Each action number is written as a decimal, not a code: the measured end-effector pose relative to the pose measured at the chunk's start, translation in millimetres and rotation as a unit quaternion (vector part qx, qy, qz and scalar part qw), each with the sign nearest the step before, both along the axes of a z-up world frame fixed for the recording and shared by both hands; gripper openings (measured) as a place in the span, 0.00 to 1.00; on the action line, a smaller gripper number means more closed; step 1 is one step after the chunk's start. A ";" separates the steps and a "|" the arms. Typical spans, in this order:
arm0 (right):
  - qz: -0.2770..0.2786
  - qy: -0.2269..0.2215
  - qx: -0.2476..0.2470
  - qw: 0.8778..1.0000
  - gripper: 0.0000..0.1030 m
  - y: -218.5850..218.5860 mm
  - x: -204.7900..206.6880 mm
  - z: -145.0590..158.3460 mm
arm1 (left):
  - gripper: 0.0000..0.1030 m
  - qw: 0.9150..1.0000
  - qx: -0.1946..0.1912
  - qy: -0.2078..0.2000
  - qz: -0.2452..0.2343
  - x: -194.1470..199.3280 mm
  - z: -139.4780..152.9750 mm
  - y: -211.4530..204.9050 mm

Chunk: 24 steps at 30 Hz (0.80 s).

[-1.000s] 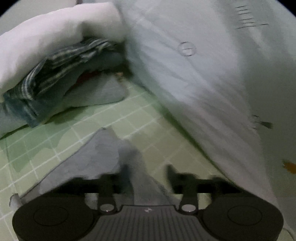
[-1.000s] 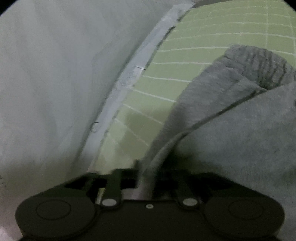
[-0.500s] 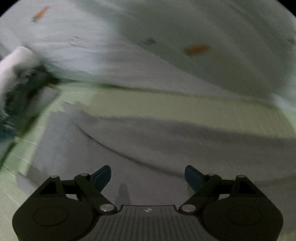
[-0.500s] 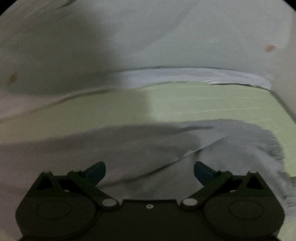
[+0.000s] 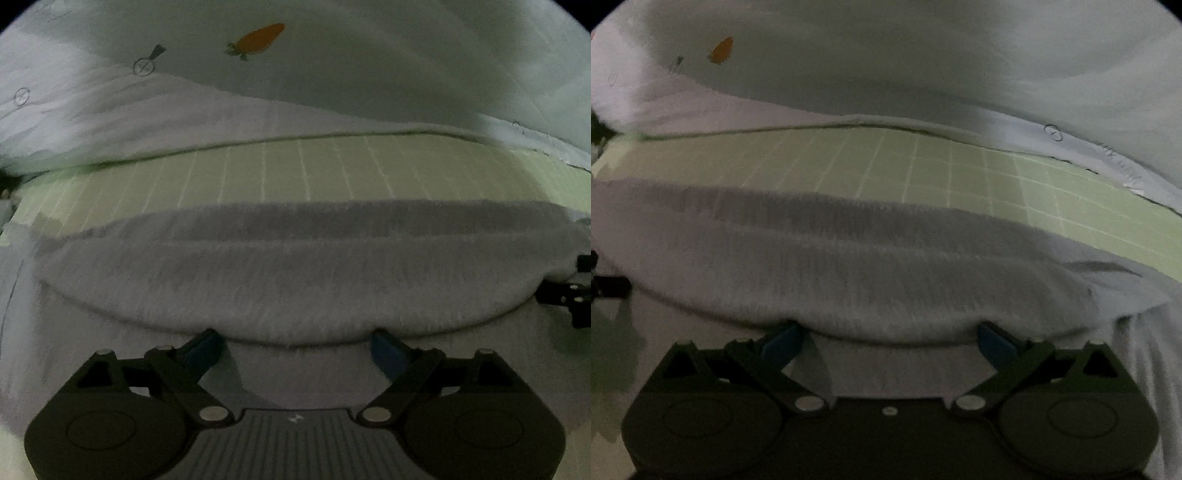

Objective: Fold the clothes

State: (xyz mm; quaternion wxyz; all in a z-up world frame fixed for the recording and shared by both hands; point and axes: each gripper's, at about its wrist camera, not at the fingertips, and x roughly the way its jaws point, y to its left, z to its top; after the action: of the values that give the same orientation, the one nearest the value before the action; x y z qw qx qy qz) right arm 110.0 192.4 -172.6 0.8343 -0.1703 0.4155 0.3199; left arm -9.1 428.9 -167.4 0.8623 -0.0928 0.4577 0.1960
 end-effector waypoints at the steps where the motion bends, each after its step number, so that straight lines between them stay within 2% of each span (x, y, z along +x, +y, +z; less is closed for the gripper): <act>1: -0.003 0.004 0.003 1.000 1.00 3.0 5.7 0.2 | 0.88 1.000 0.001 -0.004 0.002 5.7 0.4 2.8; 12: -0.022 -0.002 0.019 1.000 1.00 49.1 65.6 -4.1 | 0.90 0.997 0.049 -0.040 0.049 53.0 7.1 40.8; 16: -0.034 -0.012 0.027 0.999 1.00 40.9 55.4 0.4 | 0.90 0.994 0.026 -0.049 0.097 36.8 15.4 46.1; 19: -0.098 -0.016 0.043 0.994 1.00 20.5 43.1 4.8 | 0.90 0.982 -0.018 -0.055 0.177 10.4 18.6 53.6; 21: -0.149 -0.012 0.058 0.987 1.00 4.5 35.0 7.8 | 0.90 0.967 -0.055 -0.062 0.239 -10.5 18.0 61.3; 23: -0.206 0.015 0.088 0.974 0.99 -14.6 29.5 7.0 | 0.88 0.953 -0.088 -0.073 0.281 -29.3 15.8 67.8; 24: -0.234 0.031 0.106 0.966 0.98 -23.9 27.2 5.6 | 0.82 0.948 -0.100 -0.077 0.292 -35.8 14.4 70.3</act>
State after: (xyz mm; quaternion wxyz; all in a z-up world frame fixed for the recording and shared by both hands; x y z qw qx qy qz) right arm 137.2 168.4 -167.0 0.8857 0.0312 0.4334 0.1636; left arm -44.9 499.2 -153.0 0.7859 -0.3234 0.3603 0.3846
